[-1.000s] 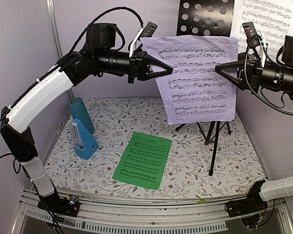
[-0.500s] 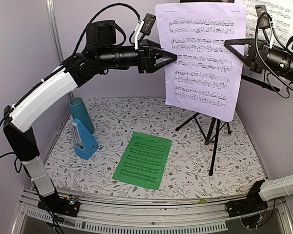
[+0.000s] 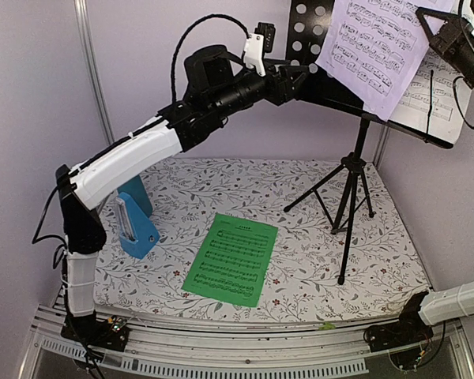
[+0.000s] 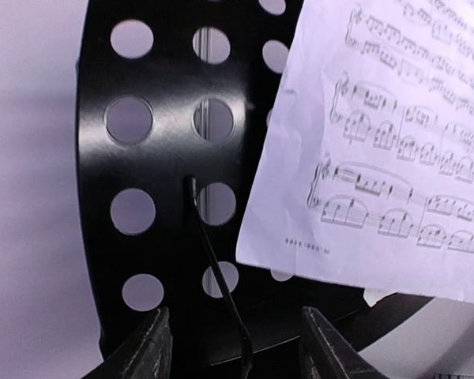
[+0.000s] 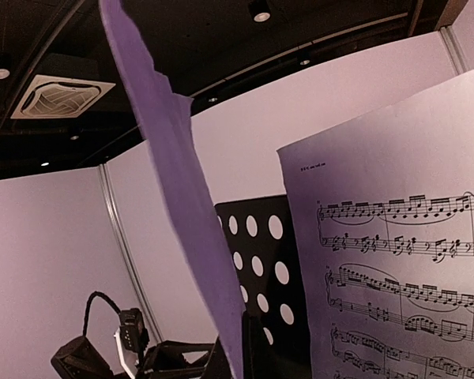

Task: Set up the instrument practice props
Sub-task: Pick up the music stand locking hook from the music stand.

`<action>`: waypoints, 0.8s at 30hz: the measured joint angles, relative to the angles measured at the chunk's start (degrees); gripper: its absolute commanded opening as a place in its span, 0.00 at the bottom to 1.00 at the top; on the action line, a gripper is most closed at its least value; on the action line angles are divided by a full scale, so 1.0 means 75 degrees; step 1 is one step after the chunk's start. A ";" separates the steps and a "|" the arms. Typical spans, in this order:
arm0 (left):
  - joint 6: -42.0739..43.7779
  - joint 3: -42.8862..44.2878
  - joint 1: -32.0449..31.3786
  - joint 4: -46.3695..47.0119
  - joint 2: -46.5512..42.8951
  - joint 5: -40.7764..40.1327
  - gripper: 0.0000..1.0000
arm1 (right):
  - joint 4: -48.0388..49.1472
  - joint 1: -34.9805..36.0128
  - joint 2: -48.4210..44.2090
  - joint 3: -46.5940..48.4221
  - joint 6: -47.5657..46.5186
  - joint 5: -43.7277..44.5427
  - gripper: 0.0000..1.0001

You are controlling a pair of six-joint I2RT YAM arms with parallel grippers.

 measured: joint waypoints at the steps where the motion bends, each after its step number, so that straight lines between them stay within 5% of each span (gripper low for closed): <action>1: 0.0041 0.0117 -0.0070 0.0017 0.0195 -0.0216 0.55 | 0.0108 0.0000 0.0017 0.0020 -0.0052 0.0093 0.00; 17: 0.0405 0.0411 -0.0449 0.0411 0.0711 -0.1789 0.40 | -0.0219 0.0000 0.0460 0.0557 -0.0545 0.0166 0.00; 24: 0.0393 0.0729 -0.0449 0.0519 0.0714 -0.1953 0.23 | -0.0574 0.0000 0.0685 0.0839 -0.0726 0.0166 0.00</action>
